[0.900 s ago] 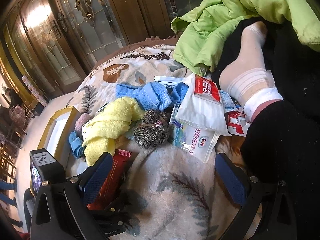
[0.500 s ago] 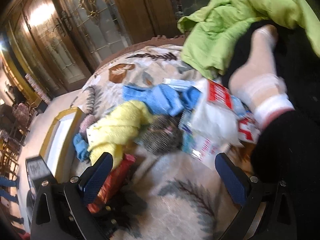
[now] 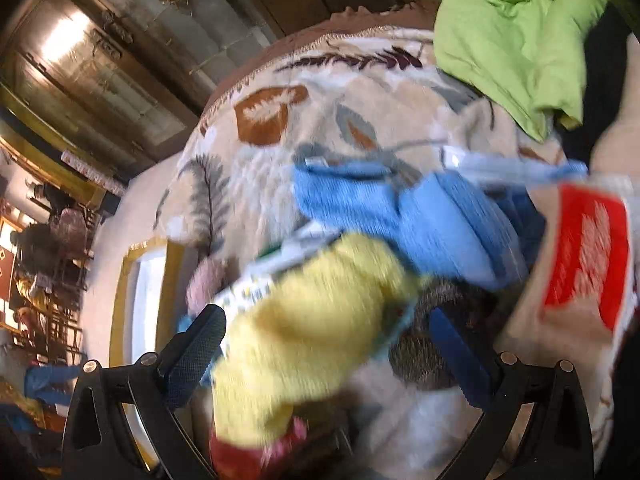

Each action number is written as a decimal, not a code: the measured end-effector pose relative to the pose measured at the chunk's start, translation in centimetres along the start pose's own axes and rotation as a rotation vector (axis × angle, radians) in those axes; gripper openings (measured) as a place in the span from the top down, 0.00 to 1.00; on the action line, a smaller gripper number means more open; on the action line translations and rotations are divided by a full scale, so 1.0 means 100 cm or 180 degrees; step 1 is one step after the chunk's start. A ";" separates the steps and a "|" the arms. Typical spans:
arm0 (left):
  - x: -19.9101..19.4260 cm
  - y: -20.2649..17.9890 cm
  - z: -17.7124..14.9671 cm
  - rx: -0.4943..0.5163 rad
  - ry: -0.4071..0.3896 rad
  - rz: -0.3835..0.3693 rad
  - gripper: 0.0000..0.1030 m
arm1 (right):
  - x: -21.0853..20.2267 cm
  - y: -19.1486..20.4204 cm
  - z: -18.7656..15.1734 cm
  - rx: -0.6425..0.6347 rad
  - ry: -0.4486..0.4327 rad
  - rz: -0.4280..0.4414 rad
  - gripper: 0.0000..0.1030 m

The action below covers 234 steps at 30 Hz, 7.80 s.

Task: Organize soft objects
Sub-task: 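Grasp the red snack bag with the left tool while the right tool grasps the yellow towel, then carry the red bag and yellow towel into the yellow-rimmed box and release both, then reach the left tool to the lemon-print tissue pack while the right tool reaches the blue towel, then lift the tissue pack with the left tool while the right tool carries the blue towel into the box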

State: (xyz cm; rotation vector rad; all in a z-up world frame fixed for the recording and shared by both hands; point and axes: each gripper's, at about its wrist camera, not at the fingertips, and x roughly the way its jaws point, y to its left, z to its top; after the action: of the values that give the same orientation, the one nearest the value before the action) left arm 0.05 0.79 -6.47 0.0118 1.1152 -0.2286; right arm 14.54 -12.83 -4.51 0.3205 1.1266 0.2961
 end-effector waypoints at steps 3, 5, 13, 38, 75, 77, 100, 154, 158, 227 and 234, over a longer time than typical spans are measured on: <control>-0.004 0.002 0.000 -0.0005 0.0008 -0.0002 0.53 | 0.011 -0.001 0.000 0.0015 0.0212 0.0078 0.00; -0.005 0.004 -0.003 -0.0022 0.0031 -0.0024 0.53 | 0.014 0.004 -0.003 -0.0160 0.0245 0.0074 0.00; -0.002 0.010 -0.004 -0.0131 0.0116 -0.0089 0.53 | 0.022 0.004 -0.014 -0.0628 0.0416 -0.0115 0.39; -0.084 0.038 0.015 -0.0274 -0.0288 -0.0364 0.53 | -0.104 0.074 -0.006 -0.0941 -0.0307 0.0941 0.50; -0.036 0.228 0.045 -0.0900 -0.0523 0.0620 0.33 | 0.003 0.134 -0.028 -0.1242 0.0277 0.1144 0.13; -0.053 0.224 0.045 -0.0912 -0.0677 0.0657 0.30 | -0.007 0.120 -0.032 -0.1195 0.0259 0.1141 0.13; -0.057 0.085 0.038 -0.0979 -0.0496 -0.0403 0.28 | -0.096 -0.008 -0.075 -0.0504 -0.0274 0.1159 0.01; 0.027 0.013 0.116 0.1368 0.0226 -0.0453 0.24 | 0.024 0.035 0.025 -0.2903 0.0639 -0.0604 0.04; 0.044 0.005 0.123 0.1808 0.0406 -0.0495 0.24 | 0.046 0.021 0.036 -0.2883 0.0909 -0.0737 0.04; -0.009 0.220 0.061 0.0080 0.0139 0.0395 0.45 | 0.068 0.192 -0.038 -0.0340 0.0772 0.1393 0.26; -0.019 0.228 0.060 -0.0100 0.0070 0.0366 0.32 | 0.034 0.179 -0.040 -0.0337 0.0650 0.1589 0.21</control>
State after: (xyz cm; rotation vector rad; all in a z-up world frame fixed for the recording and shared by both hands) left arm 8.89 22.69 -4.49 0.0504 1.1359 -0.1084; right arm 11.04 5.27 -1.82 0.4844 1.2156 0.8418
